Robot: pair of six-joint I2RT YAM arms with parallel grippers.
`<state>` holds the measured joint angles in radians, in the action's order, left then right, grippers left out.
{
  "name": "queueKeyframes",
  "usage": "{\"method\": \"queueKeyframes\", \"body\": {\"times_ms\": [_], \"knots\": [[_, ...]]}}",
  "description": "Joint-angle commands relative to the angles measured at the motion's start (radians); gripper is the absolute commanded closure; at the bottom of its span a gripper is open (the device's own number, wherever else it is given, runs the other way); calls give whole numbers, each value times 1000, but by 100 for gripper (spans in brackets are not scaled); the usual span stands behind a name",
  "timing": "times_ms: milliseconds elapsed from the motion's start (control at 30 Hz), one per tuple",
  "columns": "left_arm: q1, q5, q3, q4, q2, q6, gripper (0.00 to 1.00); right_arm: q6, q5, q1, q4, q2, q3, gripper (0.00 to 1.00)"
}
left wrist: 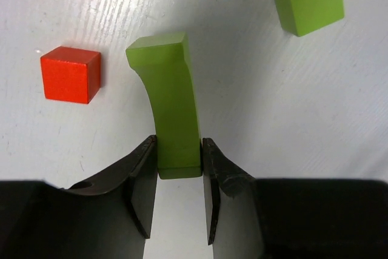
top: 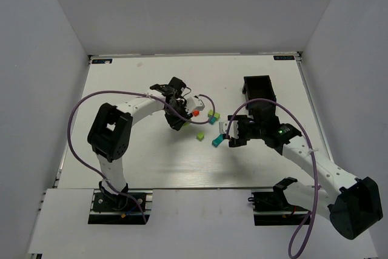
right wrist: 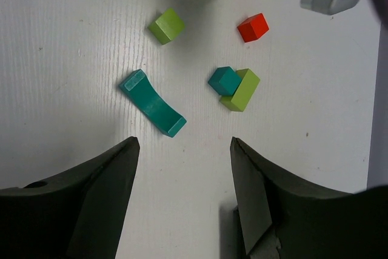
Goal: Build the wood block tower
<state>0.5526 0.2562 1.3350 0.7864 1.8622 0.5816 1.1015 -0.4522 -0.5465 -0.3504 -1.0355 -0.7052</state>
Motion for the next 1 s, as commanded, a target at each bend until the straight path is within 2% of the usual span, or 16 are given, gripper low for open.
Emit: {"method": "queueKeyframes", "body": {"times_ms": [0, 300, 567, 767, 967], "knots": [[-6, 26, 39, 63, 29, 112, 100, 12, -26, -4, -4, 31, 9, 32], [-17, 6, 95, 73, 115, 237, 100, 12, -32, -4, -4, 35, 7, 32], [-26, 20, 47, 2, 69, 426, 100, 14, -28, -4, -4, 28, 10, 32], [-26, -1, 47, -42, 69, 488, 100, 12, -25, -4, -1, 22, 10, 32], [-26, -41, 67, -96, 115, 488, 100, 12, -23, -1, -1, 15, 12, 32]]}}
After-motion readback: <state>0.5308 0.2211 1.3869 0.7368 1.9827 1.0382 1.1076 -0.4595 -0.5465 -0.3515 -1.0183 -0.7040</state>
